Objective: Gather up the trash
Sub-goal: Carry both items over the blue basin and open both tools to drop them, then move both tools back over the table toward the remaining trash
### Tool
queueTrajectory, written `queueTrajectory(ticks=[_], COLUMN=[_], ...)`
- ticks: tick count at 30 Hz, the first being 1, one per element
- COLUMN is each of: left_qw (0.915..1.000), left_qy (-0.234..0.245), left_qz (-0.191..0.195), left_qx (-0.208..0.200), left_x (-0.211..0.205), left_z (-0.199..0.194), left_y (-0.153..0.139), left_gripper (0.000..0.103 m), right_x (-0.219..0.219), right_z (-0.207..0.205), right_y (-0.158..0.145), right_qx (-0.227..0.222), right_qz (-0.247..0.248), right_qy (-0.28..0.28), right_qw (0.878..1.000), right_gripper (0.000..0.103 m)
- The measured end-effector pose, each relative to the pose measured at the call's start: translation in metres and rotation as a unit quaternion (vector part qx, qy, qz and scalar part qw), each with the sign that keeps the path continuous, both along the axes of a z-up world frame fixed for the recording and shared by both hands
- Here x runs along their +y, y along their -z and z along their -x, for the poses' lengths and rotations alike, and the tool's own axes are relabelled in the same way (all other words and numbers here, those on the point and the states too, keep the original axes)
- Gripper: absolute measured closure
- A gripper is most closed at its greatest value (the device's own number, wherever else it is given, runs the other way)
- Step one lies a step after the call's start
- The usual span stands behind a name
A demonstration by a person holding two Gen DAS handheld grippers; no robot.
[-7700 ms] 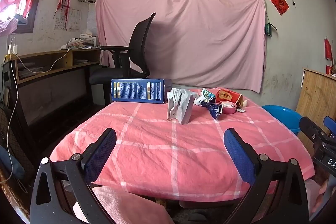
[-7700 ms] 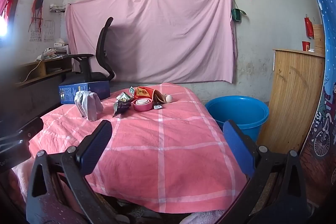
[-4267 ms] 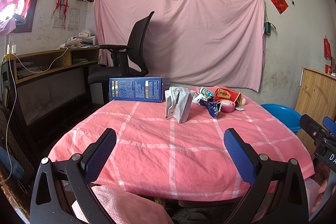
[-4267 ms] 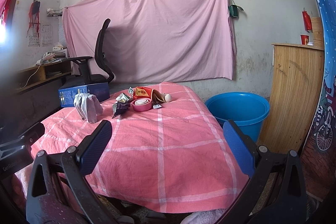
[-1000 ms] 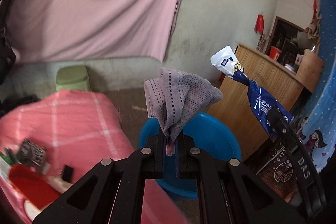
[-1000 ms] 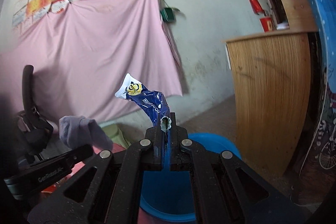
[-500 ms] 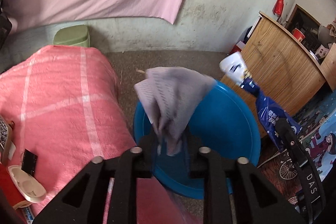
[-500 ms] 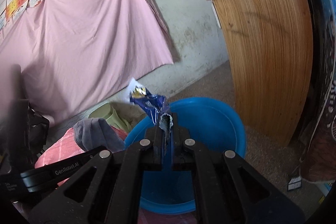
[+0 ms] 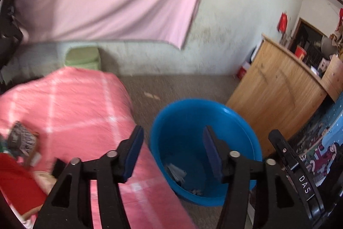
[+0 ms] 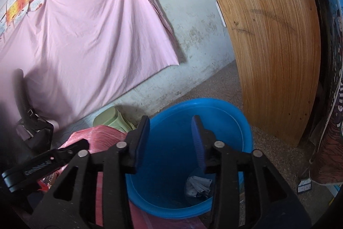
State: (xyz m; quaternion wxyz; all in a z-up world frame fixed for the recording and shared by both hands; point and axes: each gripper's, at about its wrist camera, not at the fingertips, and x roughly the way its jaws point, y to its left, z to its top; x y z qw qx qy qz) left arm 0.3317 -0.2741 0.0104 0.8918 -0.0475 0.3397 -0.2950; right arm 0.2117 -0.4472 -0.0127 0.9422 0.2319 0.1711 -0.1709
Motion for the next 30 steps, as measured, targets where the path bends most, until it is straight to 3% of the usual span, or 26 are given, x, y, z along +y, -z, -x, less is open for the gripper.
queueTrajectory(ticks=[5, 10, 12, 20, 30], left_qw=[0.9973, 0.9885, 0.9829, 0.9623, 0.9495], left_qy=[-0.045, -0.092, -0.113, -0.171, -0.233], left_qz=[0.018, 0.027, 0.03, 0.005, -0.002], left_qx=[-0.055, -0.117, -0.142, -0.211, -0.21], left_x=[0.041, 0.084, 0.104, 0.172, 0.246], left_z=[0.017, 0.04, 0.051, 0.099, 0.134], left_y=[-0.016, -0.031, -0.035, -0.036, -0.018], left_gripper=[0.029, 0.007, 0.002, 0.002, 0.002], right_x=[0.016, 0.043, 0.057, 0.118, 0.176], right_z=[0.008, 0.021, 0.027, 0.045, 0.061], right_y=[-0.018, -0.04, -0.048, -0.069, -0.068], right_qx=[-0.033, -0.078, -0.096, -0.153, -0.163], right_qz=[0.031, 0.082, 0.103, 0.166, 0.198], right_qy=[-0.013, -0.036, -0.04, -0.091, -0.16], right_qw=[0.999, 0.993, 0.989, 0.97, 0.953], right_gripper=[0.029, 0.0, 0.0, 0.0, 0.0])
